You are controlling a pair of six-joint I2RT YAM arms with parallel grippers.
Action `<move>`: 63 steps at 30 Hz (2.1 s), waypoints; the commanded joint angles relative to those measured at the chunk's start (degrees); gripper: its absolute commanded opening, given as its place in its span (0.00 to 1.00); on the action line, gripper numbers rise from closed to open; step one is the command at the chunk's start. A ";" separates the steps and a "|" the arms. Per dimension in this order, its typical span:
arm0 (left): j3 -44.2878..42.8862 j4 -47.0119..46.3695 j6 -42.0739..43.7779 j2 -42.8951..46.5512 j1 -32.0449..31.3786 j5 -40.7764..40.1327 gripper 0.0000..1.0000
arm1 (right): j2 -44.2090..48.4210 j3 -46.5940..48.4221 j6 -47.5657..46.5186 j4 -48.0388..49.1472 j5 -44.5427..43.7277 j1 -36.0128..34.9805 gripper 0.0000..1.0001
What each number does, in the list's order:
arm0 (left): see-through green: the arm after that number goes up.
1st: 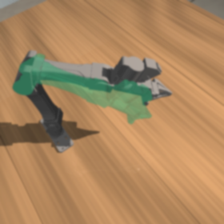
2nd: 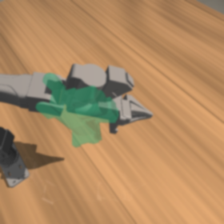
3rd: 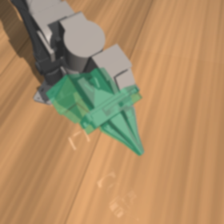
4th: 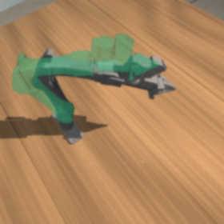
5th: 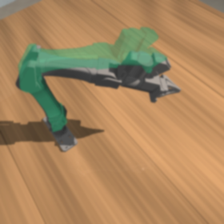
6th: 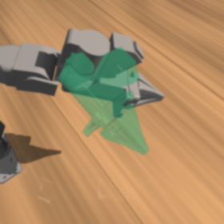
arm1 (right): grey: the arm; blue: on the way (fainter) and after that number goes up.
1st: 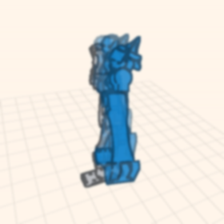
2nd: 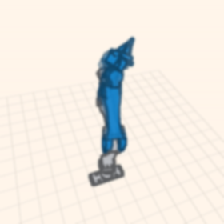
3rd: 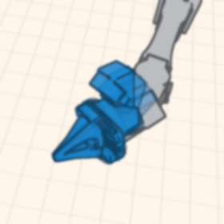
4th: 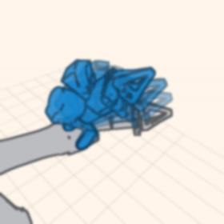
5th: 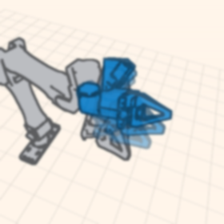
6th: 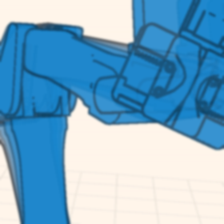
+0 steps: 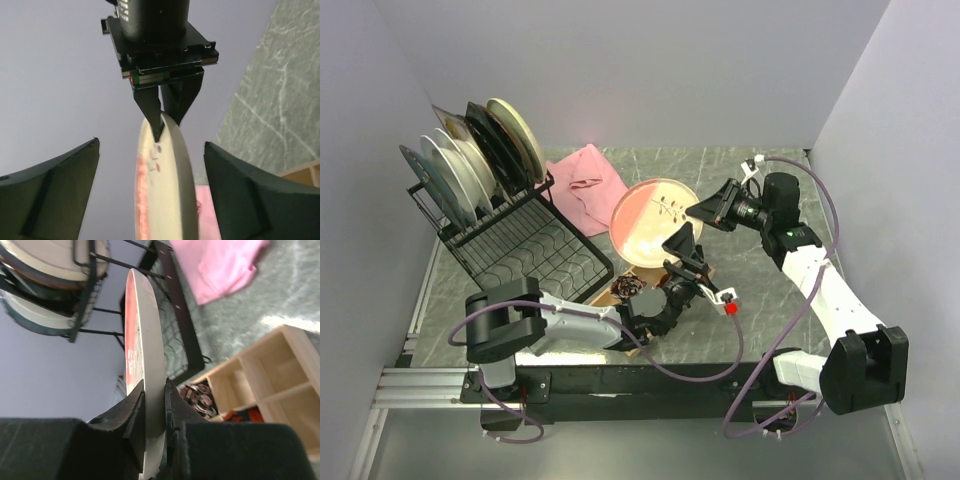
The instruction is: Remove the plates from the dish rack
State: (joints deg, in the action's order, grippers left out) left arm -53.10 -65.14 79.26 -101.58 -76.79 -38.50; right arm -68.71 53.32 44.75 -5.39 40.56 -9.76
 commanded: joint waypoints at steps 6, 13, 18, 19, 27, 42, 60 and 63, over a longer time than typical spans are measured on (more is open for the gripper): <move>-2.18 13.54 -22.46 10.34 -0.90 1.32 0.99 | 0.60 3.28 15.18 28.74 1.46 3.07 0.00; -5.00 40.26 -57.77 21.76 -1.34 13.08 0.99 | -6.00 5.40 19.76 39.03 -3.46 9.40 0.00; -1.40 46.76 -85.12 32.31 -0.64 20.73 0.99 | -8.11 2.23 18.54 43.36 -11.96 14.50 0.00; -0.61 50.08 -88.20 33.54 1.10 21.79 0.99 | -8.54 2.23 16.61 42.66 -13.73 15.11 0.00; 11.15 52.05 -104.41 47.16 13.60 30.52 0.99 | -22.42 4.95 18.79 45.02 -17.00 25.56 0.00; 18.12 52.22 -100.80 56.23 11.05 15.56 0.99 | -48.79 21.64 20.82 42.84 -26.57 32.08 0.00; 21.90 48.36 -102.73 61.41 10.96 15.03 0.99 | -62.17 37.38 21.52 26.68 -31.06 33.23 0.45; 22.95 47.66 -103.26 62.81 10.96 14.95 0.99 | -60.24 37.56 21.17 17.36 -33.60 32.96 0.49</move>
State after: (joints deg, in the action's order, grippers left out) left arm -31.22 -14.28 -22.44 -40.91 -65.52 -22.46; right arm -131.96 87.99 64.71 19.77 11.22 22.00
